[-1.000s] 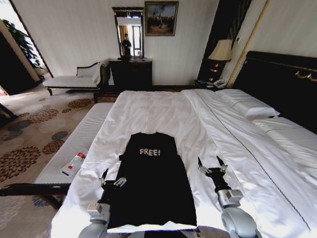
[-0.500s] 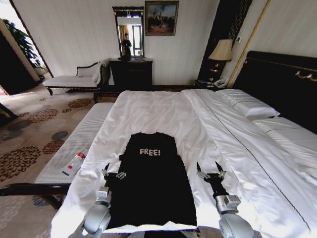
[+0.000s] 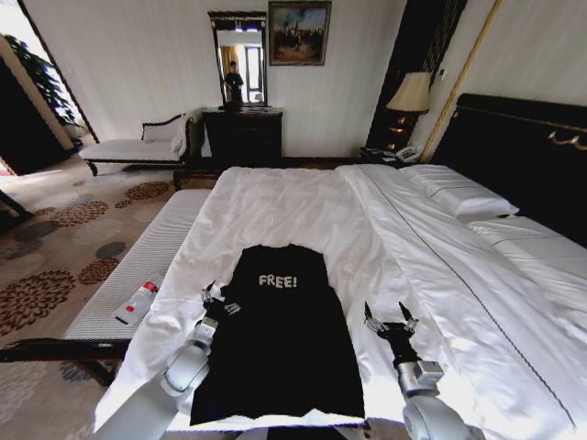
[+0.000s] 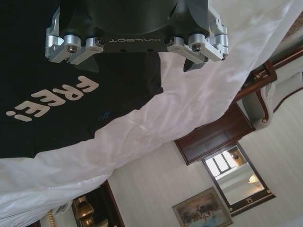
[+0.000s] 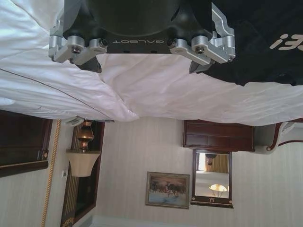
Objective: Fold the clothes on the bed.
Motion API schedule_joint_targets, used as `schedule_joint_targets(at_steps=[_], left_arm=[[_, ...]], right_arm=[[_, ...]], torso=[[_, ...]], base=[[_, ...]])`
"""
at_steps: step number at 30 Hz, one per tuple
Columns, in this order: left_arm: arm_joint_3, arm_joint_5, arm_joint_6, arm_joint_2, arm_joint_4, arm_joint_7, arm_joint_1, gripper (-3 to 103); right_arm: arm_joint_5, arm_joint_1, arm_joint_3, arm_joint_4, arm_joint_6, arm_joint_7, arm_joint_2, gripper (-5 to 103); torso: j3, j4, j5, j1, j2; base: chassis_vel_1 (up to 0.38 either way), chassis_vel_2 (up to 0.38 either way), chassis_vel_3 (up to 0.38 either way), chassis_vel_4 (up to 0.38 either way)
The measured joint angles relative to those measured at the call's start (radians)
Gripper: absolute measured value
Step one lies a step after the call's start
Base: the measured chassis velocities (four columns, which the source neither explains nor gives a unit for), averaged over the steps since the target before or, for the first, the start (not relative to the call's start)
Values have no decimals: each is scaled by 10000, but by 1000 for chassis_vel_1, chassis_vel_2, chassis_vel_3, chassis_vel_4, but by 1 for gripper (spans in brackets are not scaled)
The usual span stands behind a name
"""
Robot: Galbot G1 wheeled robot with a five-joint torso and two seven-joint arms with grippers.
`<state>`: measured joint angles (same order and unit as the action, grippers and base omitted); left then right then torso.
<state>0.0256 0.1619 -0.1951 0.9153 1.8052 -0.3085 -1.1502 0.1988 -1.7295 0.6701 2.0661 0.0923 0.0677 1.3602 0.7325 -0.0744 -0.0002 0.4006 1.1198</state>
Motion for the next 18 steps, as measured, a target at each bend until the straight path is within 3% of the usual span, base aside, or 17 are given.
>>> schedule_joint_targets(at_steps=[6,18], left_arm=[[-1119,325,-239,64,-861,-121,1179,99],[-1420,-4,-343,-178,-1125,-131,1265,95]], right_arm=[[316,114,152,64,-212,101,4,100],[496,372,146,-54,-267,140,70,100]], torso=[[0,0,0,0,0],[-1,2,2,0,0]], base=[[0,0,0,0],[0,0,0,0]])
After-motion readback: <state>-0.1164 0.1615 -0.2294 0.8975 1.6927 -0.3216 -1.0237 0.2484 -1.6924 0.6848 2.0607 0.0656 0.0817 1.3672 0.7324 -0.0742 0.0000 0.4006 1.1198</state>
